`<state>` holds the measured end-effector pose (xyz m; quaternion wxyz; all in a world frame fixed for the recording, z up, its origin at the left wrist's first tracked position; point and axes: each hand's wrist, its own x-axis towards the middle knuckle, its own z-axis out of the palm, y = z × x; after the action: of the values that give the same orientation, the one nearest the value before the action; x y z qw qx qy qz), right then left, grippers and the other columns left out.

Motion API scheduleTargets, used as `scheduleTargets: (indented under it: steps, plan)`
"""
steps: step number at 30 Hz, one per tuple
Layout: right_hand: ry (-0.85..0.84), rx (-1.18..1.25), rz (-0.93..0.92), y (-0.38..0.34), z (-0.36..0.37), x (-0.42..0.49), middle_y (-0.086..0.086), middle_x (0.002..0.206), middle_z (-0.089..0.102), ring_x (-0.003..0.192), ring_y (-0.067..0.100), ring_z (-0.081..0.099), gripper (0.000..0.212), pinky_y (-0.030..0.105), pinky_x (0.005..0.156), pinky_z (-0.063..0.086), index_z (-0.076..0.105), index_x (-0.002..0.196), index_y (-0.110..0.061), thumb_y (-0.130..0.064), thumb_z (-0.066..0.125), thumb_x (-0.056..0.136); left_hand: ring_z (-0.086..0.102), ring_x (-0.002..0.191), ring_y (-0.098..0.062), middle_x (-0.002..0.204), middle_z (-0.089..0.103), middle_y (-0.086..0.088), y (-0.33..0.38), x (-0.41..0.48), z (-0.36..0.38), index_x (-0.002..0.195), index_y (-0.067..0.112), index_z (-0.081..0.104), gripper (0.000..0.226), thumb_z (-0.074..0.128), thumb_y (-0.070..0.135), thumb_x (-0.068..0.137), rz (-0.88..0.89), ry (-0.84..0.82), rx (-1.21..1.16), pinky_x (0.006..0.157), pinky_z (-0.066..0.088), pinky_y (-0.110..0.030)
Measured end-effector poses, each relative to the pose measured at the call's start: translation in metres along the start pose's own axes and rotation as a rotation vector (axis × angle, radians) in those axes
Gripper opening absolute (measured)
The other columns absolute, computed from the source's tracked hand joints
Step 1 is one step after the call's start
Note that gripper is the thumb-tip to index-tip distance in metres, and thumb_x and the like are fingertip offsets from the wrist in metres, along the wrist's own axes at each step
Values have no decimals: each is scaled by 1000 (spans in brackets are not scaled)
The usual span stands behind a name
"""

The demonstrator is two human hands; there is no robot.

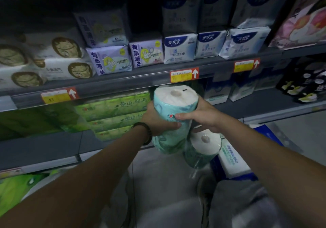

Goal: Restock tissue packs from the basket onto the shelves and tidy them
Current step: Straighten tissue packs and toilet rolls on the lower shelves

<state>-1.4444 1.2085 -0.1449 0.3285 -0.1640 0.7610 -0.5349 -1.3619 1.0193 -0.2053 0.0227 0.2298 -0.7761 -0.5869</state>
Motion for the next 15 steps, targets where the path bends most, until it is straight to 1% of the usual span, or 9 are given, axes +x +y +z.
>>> scheduleTargets:
  steps: [1, 3, 5, 7, 8, 9, 10, 12, 15]
  plan:
    - [21, 9, 14, 1, -2, 9, -18, 113, 72, 97, 1, 70, 70, 16, 59, 59, 57, 127, -35, -12, 96, 74, 71, 115, -16, 127, 71, 3, -2, 8, 4, 143, 19, 48, 131, 104, 55, 30, 0, 11, -9, 90, 63, -42]
    - [103, 20, 55, 11, -1, 29, -8, 114, 76, 105, 15, 74, 65, 34, 75, 67, 64, 121, -27, -12, 99, 69, 68, 121, -17, 135, 66, -1, -6, 25, 12, 149, 13, 38, 136, 103, 49, 35, 5, 30, -36, 99, 59, -43]
    - [179, 32, 63, 26, 2, 47, -4, 119, 75, 112, 20, 71, 76, 43, 92, 64, 64, 122, -23, -18, 104, 57, 61, 129, -17, 144, 59, -4, -8, 38, 18, 153, 11, 30, 144, 102, 48, 35, 3, 40, -62, 105, 55, -37]
    - [228, 47, 69, 42, 5, 62, -6, 129, 70, 122, 22, 66, 105, 48, 100, 61, 58, 136, -24, -29, 104, 41, 59, 130, -16, 147, 57, -7, -14, 49, 24, 153, 10, 32, 132, 102, 44, 47, -31, 7, -92, 103, 55, -30]
    - [219, 66, 84, 47, 8, 66, -9, 134, 66, 126, 23, 63, 112, 52, 101, 60, 52, 143, -28, -29, 102, 43, 61, 126, -18, 145, 59, -8, -19, 53, 27, 152, 11, 37, 122, 100, 38, 52, -58, 12, -76, 101, 57, -31]
    - [204, 87, 117, 51, 11, 69, -12, 139, 61, 130, 23, 59, 113, 56, 101, 58, 45, 150, -33, -25, 101, 53, 64, 121, -19, 139, 62, -7, -18, 53, 29, 149, 13, 42, 116, 96, 38, 50, -84, 36, -31, 100, 58, -35]
    - [183, 109, 150, 54, 13, 72, -13, 141, 56, 131, 23, 55, 109, 57, 100, 58, 36, 155, -37, -21, 98, 66, 65, 119, -20, 135, 64, -4, -19, 56, 31, 148, 14, 45, 111, 91, 38, 49, -97, 71, 40, 101, 58, -39]
    - [156, 152, 202, 59, 14, 83, -8, 144, 54, 128, 25, 56, 98, 56, 91, 61, 29, 156, -39, -25, 90, 81, 65, 119, -21, 132, 64, -2, -10, 58, 37, 145, 13, 46, 92, 88, 24, 64, -129, 118, 48, 103, 55, -42]
    - [127, 211, 281, 64, 20, 102, 3, 131, 69, 112, 28, 69, 64, 55, 86, 63, 48, 140, -32, -28, 83, 87, 65, 116, -19, 122, 65, -2, -7, 67, 44, 128, 6, 49, 53, 76, -1, 84, -193, 93, 5, 103, 55, -38]
